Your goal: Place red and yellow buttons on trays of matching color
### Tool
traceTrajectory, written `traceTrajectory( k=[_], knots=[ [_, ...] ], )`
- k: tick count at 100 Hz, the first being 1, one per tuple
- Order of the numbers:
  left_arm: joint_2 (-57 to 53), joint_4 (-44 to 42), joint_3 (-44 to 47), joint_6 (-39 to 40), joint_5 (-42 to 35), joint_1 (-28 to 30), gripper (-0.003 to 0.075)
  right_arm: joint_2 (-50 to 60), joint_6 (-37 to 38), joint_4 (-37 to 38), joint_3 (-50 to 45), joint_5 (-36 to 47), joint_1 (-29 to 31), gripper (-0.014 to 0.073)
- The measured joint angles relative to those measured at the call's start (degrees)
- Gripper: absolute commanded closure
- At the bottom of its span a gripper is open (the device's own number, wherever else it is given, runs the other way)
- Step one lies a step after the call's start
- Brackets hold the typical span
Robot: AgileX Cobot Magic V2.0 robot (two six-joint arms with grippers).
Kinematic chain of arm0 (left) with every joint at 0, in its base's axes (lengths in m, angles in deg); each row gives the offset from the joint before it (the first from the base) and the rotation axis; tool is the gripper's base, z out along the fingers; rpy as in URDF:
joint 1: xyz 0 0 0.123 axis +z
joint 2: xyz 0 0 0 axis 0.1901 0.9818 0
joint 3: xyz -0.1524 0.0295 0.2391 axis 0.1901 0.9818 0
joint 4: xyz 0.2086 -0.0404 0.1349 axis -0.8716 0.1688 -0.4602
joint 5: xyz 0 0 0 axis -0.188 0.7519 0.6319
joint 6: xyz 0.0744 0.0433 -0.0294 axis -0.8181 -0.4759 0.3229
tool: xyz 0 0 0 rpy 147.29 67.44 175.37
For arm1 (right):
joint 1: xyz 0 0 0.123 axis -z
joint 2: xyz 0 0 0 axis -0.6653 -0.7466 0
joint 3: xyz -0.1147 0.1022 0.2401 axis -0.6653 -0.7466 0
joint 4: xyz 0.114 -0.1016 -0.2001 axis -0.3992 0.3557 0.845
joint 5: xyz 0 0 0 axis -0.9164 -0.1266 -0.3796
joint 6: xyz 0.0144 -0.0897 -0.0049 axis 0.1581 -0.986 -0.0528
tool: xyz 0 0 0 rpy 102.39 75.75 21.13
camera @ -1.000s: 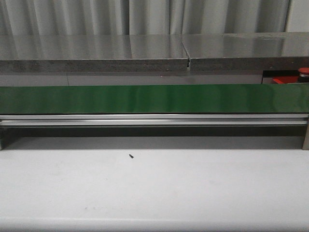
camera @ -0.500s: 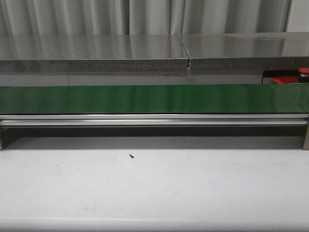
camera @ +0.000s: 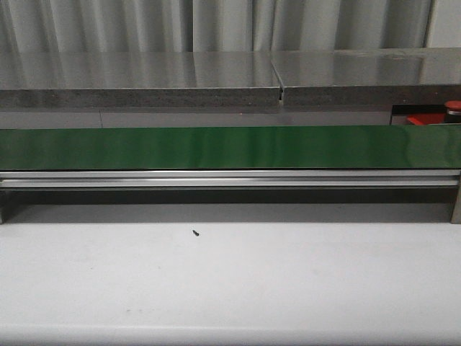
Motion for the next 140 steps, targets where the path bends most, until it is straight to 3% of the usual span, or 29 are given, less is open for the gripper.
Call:
traceTrajectory(
  k=[13,33,54,75,107,140],
  knots=[
    [6.34,2.55,-7.26,0.0,2.91,7.91,0.006,0.0,0.11,0.0,0.0,0.0,0.0,0.069],
    [22.11,3.62,-20.05,3.17,16.7,23.66,0.006,0.0,0.11,0.0,0.0,0.0,0.0,0.069],
    [38.94,1.26,-31.23,5.73,26.63,32.4,0.006,0.0,0.11,0.0,0.0,0.0,0.0,0.069],
    [52.42,-11.24,-40.88,14.28,30.47,33.37,0.0061,0.0,0.11,0.0,0.0,0.0,0.0,0.069],
    [64.27,-21.94,-51.83,24.21,38.53,32.48,0.0102,0.0,0.11,0.0,0.0,0.0,0.0,0.069],
    [70.51,-23.91,-54.2,25.84,38.82,29.26,0.0102,0.0,0.11,0.0,0.0,0.0,0.0,0.069]
  ],
)
